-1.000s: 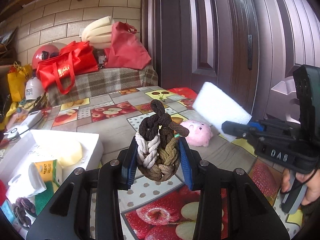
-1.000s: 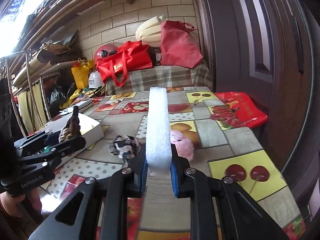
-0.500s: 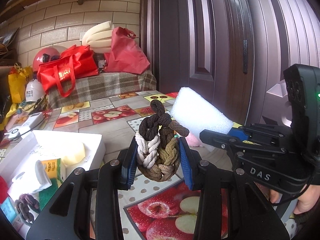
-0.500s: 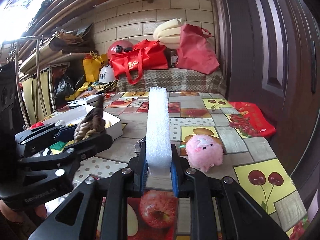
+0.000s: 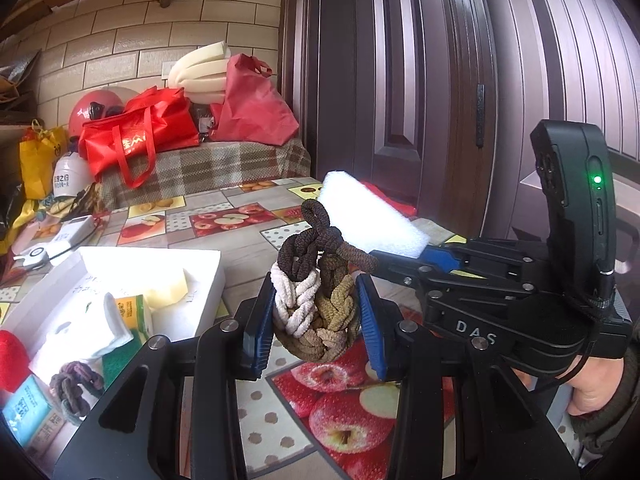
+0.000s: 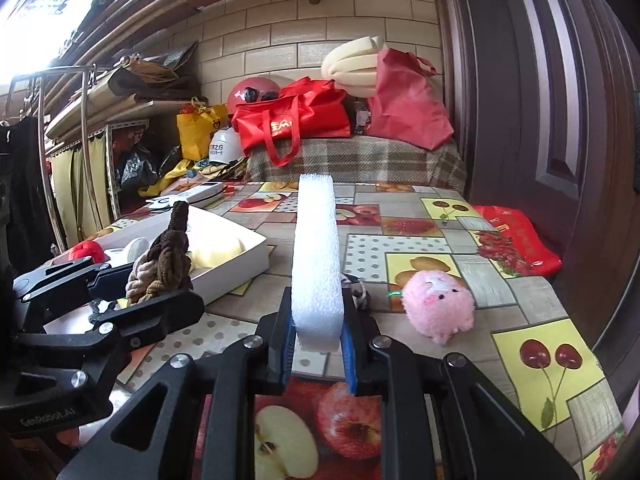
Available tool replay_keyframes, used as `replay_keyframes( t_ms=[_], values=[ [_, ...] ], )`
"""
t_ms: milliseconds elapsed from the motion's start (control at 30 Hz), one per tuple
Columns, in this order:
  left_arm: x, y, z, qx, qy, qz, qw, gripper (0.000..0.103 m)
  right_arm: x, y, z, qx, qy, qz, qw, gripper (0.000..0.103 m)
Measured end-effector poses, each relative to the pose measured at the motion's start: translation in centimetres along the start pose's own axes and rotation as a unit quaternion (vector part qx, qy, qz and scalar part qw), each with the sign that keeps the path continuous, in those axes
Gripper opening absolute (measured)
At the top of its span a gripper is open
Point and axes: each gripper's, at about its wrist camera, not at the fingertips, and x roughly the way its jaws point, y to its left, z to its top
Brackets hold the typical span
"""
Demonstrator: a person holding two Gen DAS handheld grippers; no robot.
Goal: Organize soft objects
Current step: 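Lift and carry the rope knot over the tray with left tool while right tool carries the foam strip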
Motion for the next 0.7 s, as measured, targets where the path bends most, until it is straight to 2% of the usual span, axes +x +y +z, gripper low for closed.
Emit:
replay_keyframes(
  t_ms=[400,700],
  values=[
    [-2.9,2.9,-1.0,-0.009,0.003,0.017,0.9998,0.037,1.0,4.1,0.4,-0.038,0.004,0.027,0.999,0.019],
    [-5.1,7.1,-1.8,-0.031,-0.001,0.058,0.9978,0.038,1.6,5.5,0.5,-0.041,0.01,0.037,0.998,0.019]
  ],
)
